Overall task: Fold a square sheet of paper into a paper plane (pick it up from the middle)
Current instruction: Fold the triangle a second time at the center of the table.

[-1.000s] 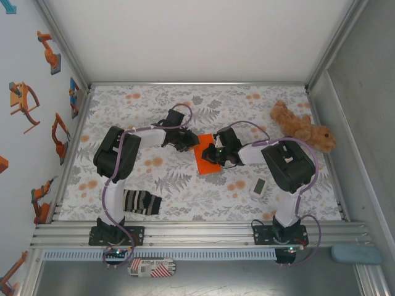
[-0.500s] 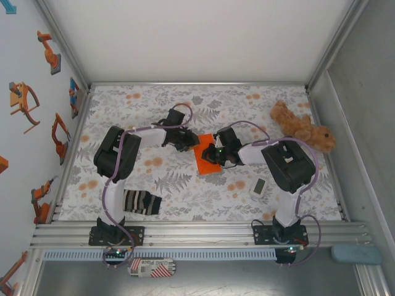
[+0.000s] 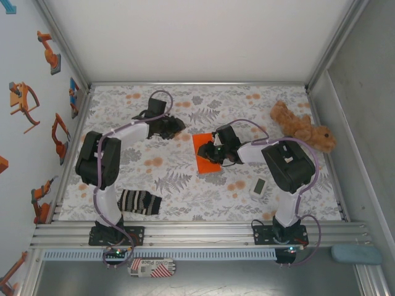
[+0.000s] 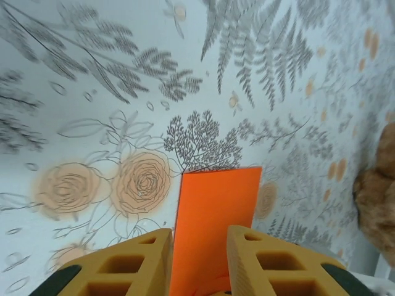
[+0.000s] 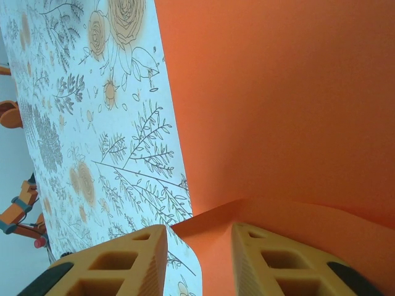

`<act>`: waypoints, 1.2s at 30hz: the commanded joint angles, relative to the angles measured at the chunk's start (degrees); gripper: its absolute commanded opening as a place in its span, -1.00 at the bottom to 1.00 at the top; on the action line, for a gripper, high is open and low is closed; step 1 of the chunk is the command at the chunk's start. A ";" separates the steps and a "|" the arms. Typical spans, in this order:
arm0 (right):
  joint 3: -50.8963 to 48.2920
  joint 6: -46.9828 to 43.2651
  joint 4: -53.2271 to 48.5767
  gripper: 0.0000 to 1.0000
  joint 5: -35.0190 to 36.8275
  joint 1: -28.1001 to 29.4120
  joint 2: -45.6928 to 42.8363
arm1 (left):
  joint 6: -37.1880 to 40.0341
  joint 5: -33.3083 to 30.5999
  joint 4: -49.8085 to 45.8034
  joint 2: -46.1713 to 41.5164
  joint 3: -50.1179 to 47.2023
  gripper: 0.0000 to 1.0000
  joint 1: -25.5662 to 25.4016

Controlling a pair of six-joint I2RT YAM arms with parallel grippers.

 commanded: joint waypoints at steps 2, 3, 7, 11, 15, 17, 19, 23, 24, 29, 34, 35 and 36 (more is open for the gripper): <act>-0.16 -0.22 -3.72 -0.43 2.71 0.12 1.86 | 0.11 -0.37 -0.28 -4.18 -3.35 -0.42 -0.38; -0.17 -0.45 -3.85 -0.44 2.76 0.12 1.86 | -0.13 0.20 0.26 -4.97 -4.20 -0.41 -0.69; -0.50 -0.88 -4.16 -0.45 3.11 0.12 1.86 | 0.19 0.73 -0.08 -7.24 -6.38 -0.42 -2.35; -0.49 -0.92 -4.60 -0.54 3.37 0.10 2.05 | 1.84 0.35 -2.79 -6.92 -5.88 -0.42 -5.07; -0.26 -1.34 -5.80 -0.77 4.00 0.12 2.38 | 2.31 0.37 -3.61 -4.59 -4.92 -0.51 -7.99; -0.67 -1.25 -5.27 -0.86 4.04 0.12 2.39 | 2.25 0.18 -3.57 -3.21 -4.39 -0.58 -8.96; -0.96 -1.13 -5.22 -0.94 4.04 0.12 2.38 | 2.27 0.13 -3.43 -2.03 -3.99 -0.66 -9.52; -1.08 -1.01 -5.13 -1.00 4.07 0.12 2.48 | 2.49 0.71 -3.30 -0.14 -2.98 -0.77 -10.32; -1.07 -1.04 -5.15 -1.00 4.07 0.12 2.44 | 2.55 0.93 -3.30 0.35 -2.74 -0.80 -10.62; -1.05 -0.93 -5.15 -1.00 4.10 0.11 2.73 | 2.86 1.07 -3.39 1.90 -2.18 -0.89 -11.43; -1.05 -0.82 -5.15 -1.00 4.08 0.12 2.72 | 3.19 1.35 -3.85 3.14 -1.49 -0.97 -12.15; -1.16 -0.75 -5.07 -1.00 4.11 0.12 2.79 | 3.22 1.28 -3.94 3.39 -1.39 -0.98 -12.34; -1.15 -0.73 -5.02 -1.00 4.08 0.12 2.82 | 3.23 1.18 -4.14 3.57 -1.31 -0.99 -12.46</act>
